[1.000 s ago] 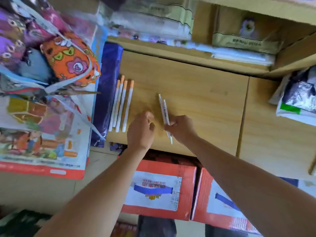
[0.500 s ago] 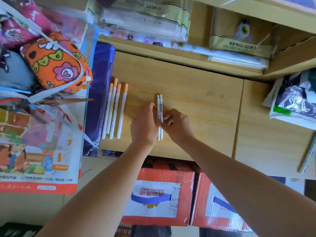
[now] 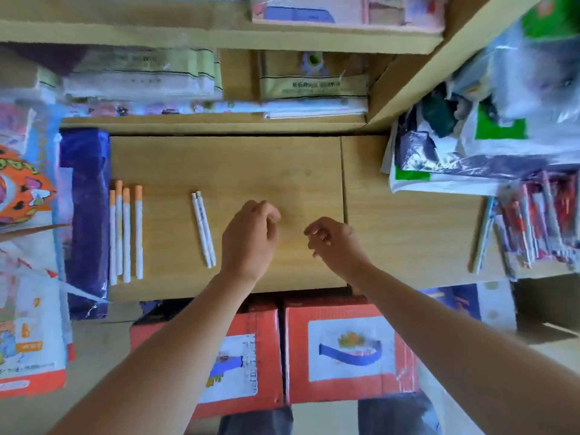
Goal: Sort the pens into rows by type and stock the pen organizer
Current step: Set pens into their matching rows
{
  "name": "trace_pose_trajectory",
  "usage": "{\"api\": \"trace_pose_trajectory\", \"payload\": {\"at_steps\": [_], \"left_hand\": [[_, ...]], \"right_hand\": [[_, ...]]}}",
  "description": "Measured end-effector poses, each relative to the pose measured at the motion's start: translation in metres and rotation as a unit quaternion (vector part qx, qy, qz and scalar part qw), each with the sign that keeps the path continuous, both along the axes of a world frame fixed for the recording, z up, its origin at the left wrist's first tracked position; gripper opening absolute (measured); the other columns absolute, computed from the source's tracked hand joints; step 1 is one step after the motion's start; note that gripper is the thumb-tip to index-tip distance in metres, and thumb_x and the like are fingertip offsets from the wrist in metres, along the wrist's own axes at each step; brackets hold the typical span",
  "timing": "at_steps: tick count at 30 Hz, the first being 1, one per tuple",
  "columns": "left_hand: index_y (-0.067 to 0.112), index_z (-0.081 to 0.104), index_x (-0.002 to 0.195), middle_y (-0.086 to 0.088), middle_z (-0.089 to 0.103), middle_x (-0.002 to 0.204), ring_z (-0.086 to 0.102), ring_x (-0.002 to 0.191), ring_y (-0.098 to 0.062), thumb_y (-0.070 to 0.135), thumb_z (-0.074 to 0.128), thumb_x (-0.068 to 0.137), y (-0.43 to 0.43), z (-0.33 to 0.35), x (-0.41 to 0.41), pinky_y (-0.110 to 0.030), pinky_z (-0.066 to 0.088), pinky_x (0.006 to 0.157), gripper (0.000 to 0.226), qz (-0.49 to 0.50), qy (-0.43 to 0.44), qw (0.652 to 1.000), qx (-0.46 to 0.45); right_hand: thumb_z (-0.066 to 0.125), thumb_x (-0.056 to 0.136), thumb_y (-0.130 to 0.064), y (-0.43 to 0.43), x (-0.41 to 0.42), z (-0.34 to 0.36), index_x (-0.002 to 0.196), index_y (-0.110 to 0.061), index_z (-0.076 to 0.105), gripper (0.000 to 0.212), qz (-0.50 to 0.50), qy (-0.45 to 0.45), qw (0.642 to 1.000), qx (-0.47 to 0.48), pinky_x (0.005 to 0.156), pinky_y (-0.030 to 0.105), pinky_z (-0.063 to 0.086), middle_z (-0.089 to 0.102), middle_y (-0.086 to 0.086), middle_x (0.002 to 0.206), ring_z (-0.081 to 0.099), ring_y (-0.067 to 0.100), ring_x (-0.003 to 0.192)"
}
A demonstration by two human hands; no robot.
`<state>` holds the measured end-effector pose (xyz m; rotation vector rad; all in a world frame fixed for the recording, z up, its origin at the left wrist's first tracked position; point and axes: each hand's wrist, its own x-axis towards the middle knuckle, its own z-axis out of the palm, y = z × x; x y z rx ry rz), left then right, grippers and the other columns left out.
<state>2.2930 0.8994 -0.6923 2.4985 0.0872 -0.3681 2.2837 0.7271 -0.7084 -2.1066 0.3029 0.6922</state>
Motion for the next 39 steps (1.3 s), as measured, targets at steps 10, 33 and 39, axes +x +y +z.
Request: {"api": "trace_pose_trajectory", "payload": {"at_steps": [10, 33, 39], "left_hand": [[0.018, 0.066, 0.100, -0.005, 0.063, 0.102, 0.060, 0.095, -0.025, 0.013, 0.052, 0.088, -0.268, -0.001, -0.020, -0.034, 0.046, 0.078, 0.019, -0.091, 0.077, 0.992, -0.035], [0.008, 0.065, 0.083, -0.009, 0.070, 0.081, 0.064, 0.074, -0.027, 0.027, 0.062, 0.088, -0.444, -0.046, -0.016, -0.028, 0.038, 0.057, 0.021, -0.007, 0.176, 0.981, 0.082], [0.011, 0.059, 0.091, 0.000, 0.063, 0.083, 0.050, 0.063, -0.010, 0.023, 0.062, 0.090, -0.440, -0.036, -0.012, -0.015, 0.023, 0.046, 0.013, 0.002, 0.166, 0.982, 0.084]], "right_hand": [[0.051, 0.073, -0.012, -0.262, -0.033, 0.015, 0.072, -0.029, 0.061, 0.019, -0.113, 0.005, 0.992, -0.051, 0.062, 0.041, 0.054, 0.062, 0.002, 0.067, 0.063, 0.027, 0.064], [0.058, 0.093, -0.032, -0.463, -0.027, -0.015, 0.108, -0.017, 0.058, 0.021, -0.141, -0.063, 0.962, -0.226, 0.047, 0.026, 0.042, 0.064, 0.002, 0.074, 0.059, 0.019, 0.061], [0.062, 0.091, -0.032, -0.470, -0.017, -0.018, 0.096, -0.014, 0.060, 0.019, -0.124, -0.044, 0.967, -0.220, 0.044, 0.020, 0.029, 0.058, -0.001, 0.070, 0.049, 0.013, 0.053]]}}
